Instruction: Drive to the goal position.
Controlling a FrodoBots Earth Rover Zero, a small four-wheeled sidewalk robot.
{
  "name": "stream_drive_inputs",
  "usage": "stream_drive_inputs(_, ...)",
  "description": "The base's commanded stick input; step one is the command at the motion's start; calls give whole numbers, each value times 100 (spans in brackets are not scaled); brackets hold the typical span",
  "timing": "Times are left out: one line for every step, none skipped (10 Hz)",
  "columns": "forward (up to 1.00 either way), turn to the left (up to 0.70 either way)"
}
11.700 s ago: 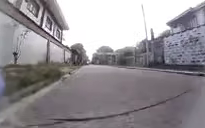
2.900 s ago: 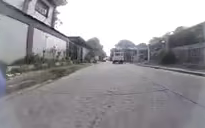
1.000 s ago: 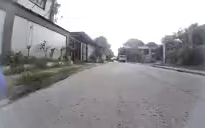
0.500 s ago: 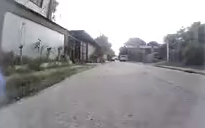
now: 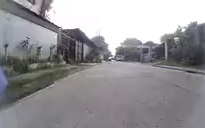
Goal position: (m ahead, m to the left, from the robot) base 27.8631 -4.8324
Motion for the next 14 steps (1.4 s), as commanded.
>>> stream_drive_inputs(100,3)
stream_drive_inputs(100,3)
stream_drive_inputs(100,4)
stream_drive_inputs(100,-40)
stream_drive_inputs(100,-40)
stream_drive_inputs(100,-40)
stream_drive_inputs(100,-29)
stream_drive_inputs(100,-37)
stream_drive_inputs(100,-12)
stream_drive_inputs(100,3)
stream_drive_inputs(100,7)
stream_drive_inputs(100,6)
stream_drive_inputs(100,2)
stream_drive_inputs(100,8)
